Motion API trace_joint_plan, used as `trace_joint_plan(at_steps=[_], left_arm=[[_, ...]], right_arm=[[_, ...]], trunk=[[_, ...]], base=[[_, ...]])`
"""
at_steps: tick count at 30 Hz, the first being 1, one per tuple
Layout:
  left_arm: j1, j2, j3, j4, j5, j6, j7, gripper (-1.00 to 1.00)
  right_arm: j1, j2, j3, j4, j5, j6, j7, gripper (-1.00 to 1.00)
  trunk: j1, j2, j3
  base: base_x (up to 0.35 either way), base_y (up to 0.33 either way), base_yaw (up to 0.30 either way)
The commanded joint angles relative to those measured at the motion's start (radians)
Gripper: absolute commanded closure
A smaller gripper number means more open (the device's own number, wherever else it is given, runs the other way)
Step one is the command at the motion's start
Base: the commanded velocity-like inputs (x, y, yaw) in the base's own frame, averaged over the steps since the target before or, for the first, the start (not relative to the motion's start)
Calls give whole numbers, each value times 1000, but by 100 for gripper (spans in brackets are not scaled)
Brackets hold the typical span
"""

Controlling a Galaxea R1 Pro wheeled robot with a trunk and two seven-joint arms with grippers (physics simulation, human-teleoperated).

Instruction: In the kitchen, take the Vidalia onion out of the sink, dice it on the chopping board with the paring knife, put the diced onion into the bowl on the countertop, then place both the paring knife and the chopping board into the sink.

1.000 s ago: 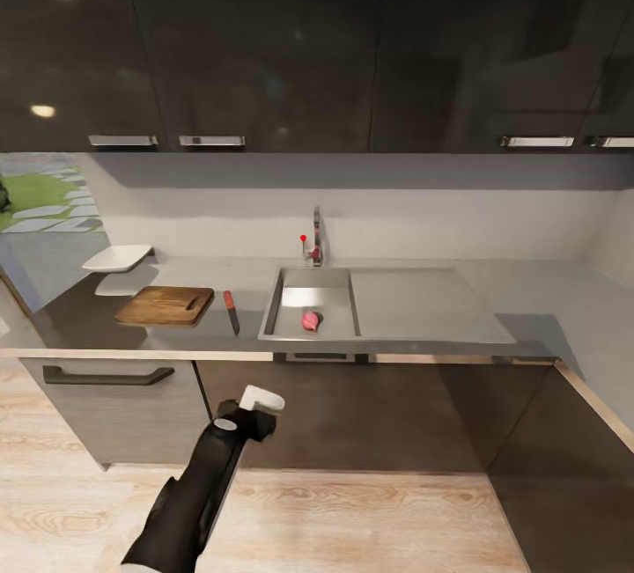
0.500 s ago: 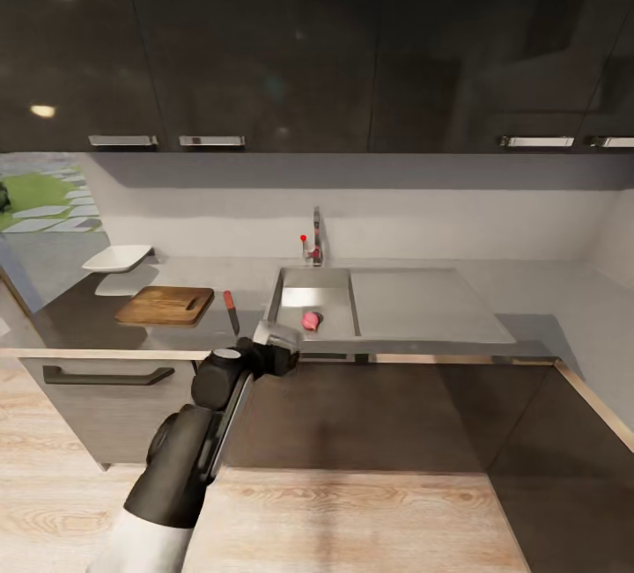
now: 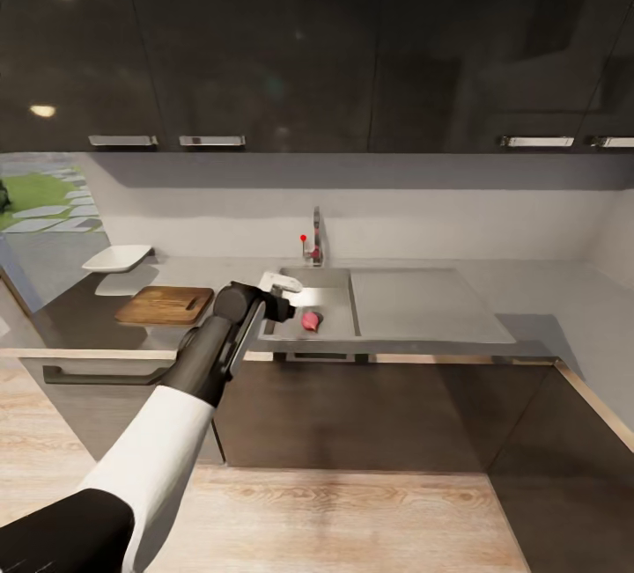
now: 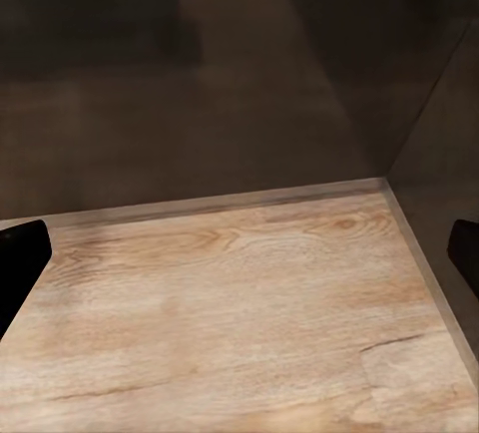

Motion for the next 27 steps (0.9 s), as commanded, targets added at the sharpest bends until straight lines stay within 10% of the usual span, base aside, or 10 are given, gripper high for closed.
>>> trace_joint_plan(at_steps=[1, 7, 27], left_arm=[[-2, 1, -1, 1, 8, 4, 3, -100], [-3, 7, -5, 11, 61, 4, 11, -100], [-4, 18, -7, 77, 68, 0, 12, -100]], right_arm=[[-1, 0, 9, 0, -6, -2, -3, -100], [-1, -3, 9, 2, -7, -1, -3, -100], [-1, -5, 8, 5, -7, -1, -5, -100]], trunk=[[1, -2, -2], [1, -2, -2], [1, -2, -2]], base=[[0, 0, 0], [0, 0, 0], [120, 0, 0]])
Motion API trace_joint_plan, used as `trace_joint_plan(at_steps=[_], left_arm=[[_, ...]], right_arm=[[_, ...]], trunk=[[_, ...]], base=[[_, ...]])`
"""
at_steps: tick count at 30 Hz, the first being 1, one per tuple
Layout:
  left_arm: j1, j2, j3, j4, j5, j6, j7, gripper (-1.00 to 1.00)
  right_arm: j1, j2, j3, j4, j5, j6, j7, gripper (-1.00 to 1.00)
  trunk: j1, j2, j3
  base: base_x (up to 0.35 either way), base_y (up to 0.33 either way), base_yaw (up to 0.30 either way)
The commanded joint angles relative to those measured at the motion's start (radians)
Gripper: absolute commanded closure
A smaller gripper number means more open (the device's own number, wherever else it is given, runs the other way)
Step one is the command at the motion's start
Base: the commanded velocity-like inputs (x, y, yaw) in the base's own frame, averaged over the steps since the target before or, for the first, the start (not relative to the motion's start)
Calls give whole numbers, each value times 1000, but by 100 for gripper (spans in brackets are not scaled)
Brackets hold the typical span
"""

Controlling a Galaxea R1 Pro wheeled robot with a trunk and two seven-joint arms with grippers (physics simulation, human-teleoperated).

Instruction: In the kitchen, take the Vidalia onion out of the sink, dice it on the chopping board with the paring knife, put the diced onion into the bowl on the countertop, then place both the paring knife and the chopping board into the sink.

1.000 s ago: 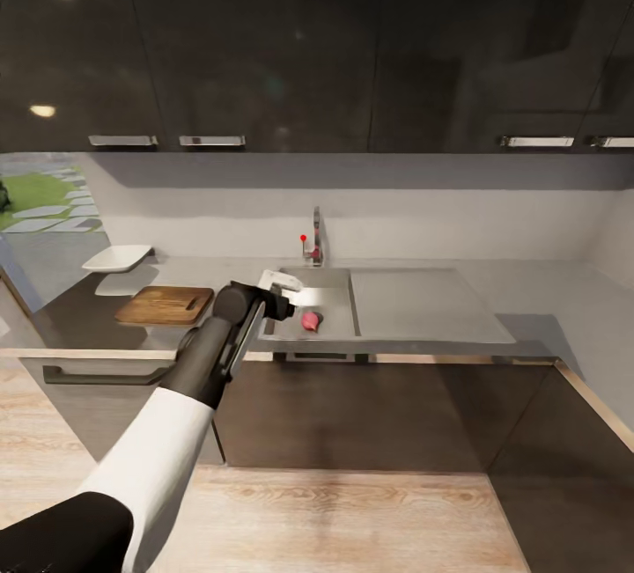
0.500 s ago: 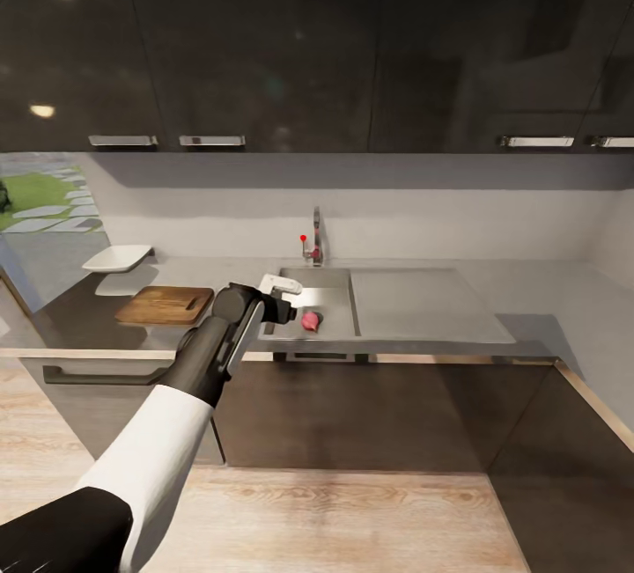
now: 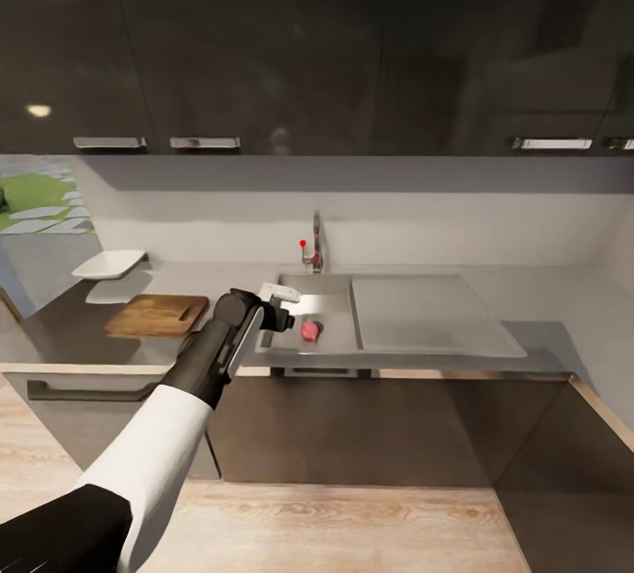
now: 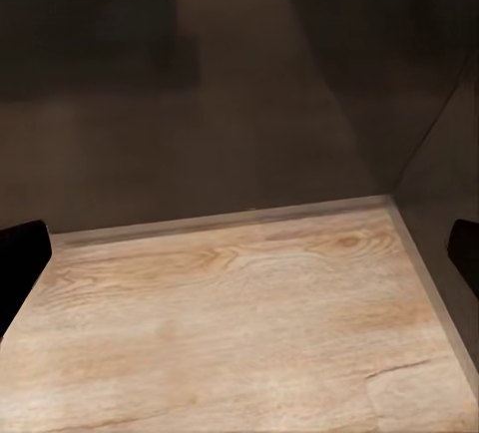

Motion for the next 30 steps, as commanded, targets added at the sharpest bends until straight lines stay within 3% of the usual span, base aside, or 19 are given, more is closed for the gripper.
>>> trace_joint_plan(at_steps=[1, 6, 9, 10, 12, 16, 21, 25, 30], left_arm=[[-1, 0, -1, 2, 1, 4, 5, -100], [-1, 0, -2, 12, 1, 4, 5, -100], [-1, 0, -2, 25, 1, 3, 6, -100], [-1, 0, -3, 31, 1, 3, 5, -100], [-1, -1, -3, 36, 1, 3, 5, -100], [-1, -4, -4, 53, 3, 2, 4, -100], [-1, -4, -4, 54, 5, 2, 5, -100], [-1, -4, -4, 55, 6, 2, 5, -100], [2, -5, -4, 76, 8, 3, 6, -100]], right_arm=[[-1, 0, 9, 0, -5, -2, -3, -100], [-1, 0, 9, 1, -5, 33, -4, -100], [-1, 0, 9, 1, -5, 180, 0, -100], [-1, -1, 9, 1, -5, 324, 5, -100], [-1, -2, 9, 2, -5, 396, 7, -100], [3, -6, 9, 3, -4, 468, 8, -100], [5, -7, 9, 3, -4, 480, 4, -100], [6, -7, 9, 3, -4, 487, 2, -100], [7, -10, 8, 3, -4, 558, 5, -100]], trunk=[[1, -2, -2], [1, -2, -2], [1, -2, -2], [1, -2, -2], [1, -2, -2], [1, -2, -2], [1, -2, -2], [1, -2, -2], [1, -2, -2]], base=[[307, 0, 0], [309, -14, 0], [310, -68, 0], [310, -90, 0], [310, -94, 0], [308, -115, 0], [256, -147, 0], [87, -60, 0], [12, -8, 0]])
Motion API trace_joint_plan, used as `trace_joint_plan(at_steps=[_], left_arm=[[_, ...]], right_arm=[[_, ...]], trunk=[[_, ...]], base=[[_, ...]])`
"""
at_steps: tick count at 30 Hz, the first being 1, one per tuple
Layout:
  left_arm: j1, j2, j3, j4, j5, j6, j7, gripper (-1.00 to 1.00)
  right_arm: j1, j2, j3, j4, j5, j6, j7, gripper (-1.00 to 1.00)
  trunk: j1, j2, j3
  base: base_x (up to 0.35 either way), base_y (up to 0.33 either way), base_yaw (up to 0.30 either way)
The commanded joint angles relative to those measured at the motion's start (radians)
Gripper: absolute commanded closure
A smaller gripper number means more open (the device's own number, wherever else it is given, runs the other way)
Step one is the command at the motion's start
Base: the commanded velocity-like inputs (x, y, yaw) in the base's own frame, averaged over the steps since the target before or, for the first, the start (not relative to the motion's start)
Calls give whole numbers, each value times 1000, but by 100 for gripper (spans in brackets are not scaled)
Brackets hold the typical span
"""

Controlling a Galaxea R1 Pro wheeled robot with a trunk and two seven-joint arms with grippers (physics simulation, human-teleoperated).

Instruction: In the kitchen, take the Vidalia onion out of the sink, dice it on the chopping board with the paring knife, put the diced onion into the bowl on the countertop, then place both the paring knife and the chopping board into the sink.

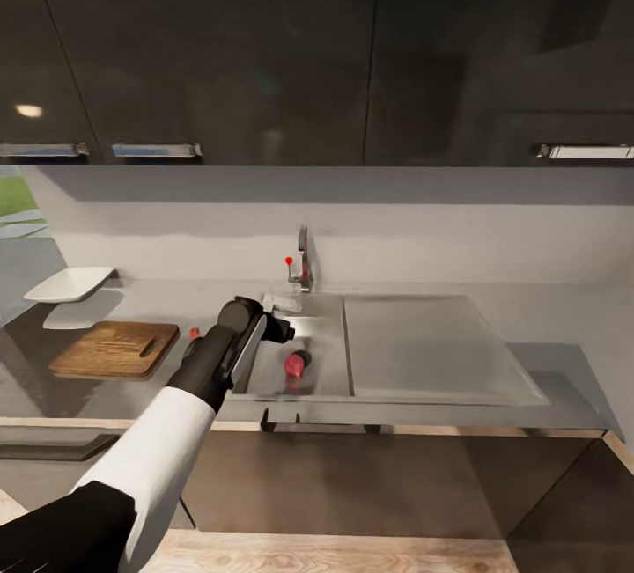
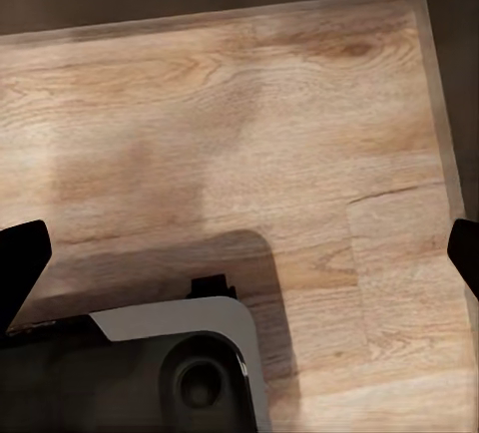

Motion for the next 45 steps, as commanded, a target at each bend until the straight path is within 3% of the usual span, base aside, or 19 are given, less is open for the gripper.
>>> trace_joint_plan(at_steps=[1, 5, 17, 35, 45], left_arm=[[-1, 0, -2, 9, 2, 4, 5, -100], [0, -1, -2, 35, 17, 4, 4, -100], [0, -1, -2, 91, 142, -1, 2, -100], [0, 0, -1, 130, 155, -24, -3, -100], [0, 1, -1, 145, 154, -34, -1, -100]], right_arm=[[-1, -1, 9, 0, -6, 2, -2, -100], [-1, -1, 9, 0, -6, 8, -2, -100], [0, -2, 9, 0, -6, 12, -3, -100], [0, -3, 9, 0, -6, 12, -5, -100], [-1, -3, 9, 0, -6, 12, -6, -100]], trunk=[[1, -2, -2], [1, -2, -2], [1, -2, -9], [1, -2, -30], [1, -2, -43]], base=[[2, -2, 0], [1, 0, 0], [0, 0, 0], [6, 0, 0], [217, 0, 0]])
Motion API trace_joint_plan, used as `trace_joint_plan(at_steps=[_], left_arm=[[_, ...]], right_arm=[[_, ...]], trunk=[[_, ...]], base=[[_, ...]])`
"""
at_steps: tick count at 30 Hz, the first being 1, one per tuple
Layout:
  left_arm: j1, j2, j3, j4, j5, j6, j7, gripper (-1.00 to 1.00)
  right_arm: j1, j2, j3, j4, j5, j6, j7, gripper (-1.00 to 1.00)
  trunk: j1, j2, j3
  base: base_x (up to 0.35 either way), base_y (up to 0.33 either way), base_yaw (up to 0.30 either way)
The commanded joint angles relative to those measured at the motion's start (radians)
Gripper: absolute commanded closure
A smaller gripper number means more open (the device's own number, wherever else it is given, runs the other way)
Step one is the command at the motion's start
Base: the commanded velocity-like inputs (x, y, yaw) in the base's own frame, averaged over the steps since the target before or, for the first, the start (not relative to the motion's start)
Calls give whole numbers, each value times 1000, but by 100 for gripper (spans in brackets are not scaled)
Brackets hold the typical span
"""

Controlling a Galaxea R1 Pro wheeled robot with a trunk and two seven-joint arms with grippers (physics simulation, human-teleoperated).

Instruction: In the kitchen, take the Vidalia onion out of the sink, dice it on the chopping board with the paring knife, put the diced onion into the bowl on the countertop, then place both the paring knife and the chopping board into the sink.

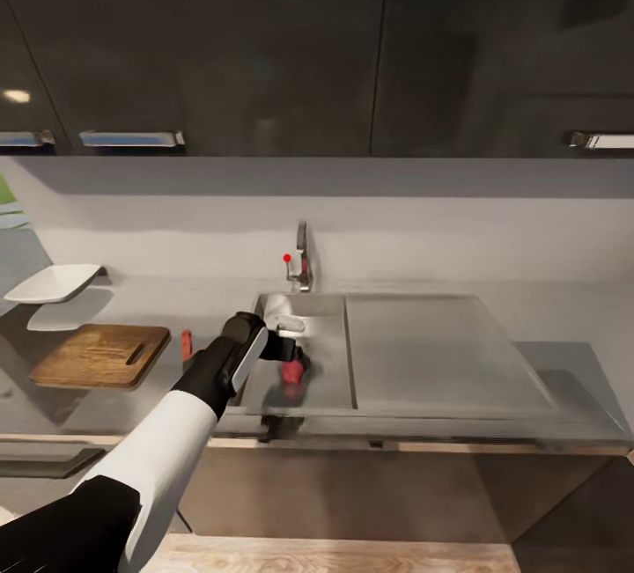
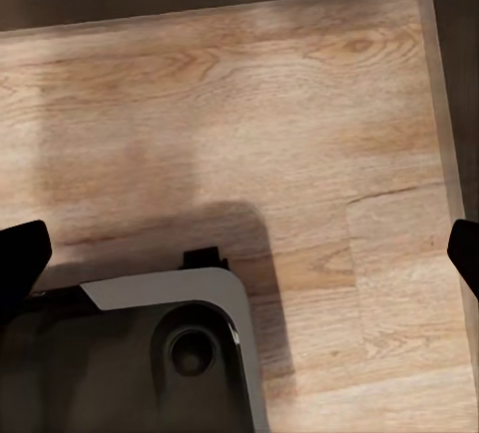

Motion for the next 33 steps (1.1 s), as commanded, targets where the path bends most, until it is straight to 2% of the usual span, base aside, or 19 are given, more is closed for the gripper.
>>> trace_joint_plan(at_steps=[1, 8, 33], left_arm=[[-1, 0, -2, 5, 6, 0, 5, -100], [-1, -1, -2, 24, 7, -29, 5, -100], [-1, -1, -2, 49, 8, -36, 1, -100]], right_arm=[[0, 0, 9, 0, -6, -2, -3, -100], [0, 0, 9, 0, -6, -2, -3, -100], [0, 1, 9, 0, -6, -2, -3, -100]], trunk=[[1, -2, -3], [1, -2, -12], [1, -2, -44]], base=[[258, 0, 0], [130, 0, 0], [42, 0, 0]])
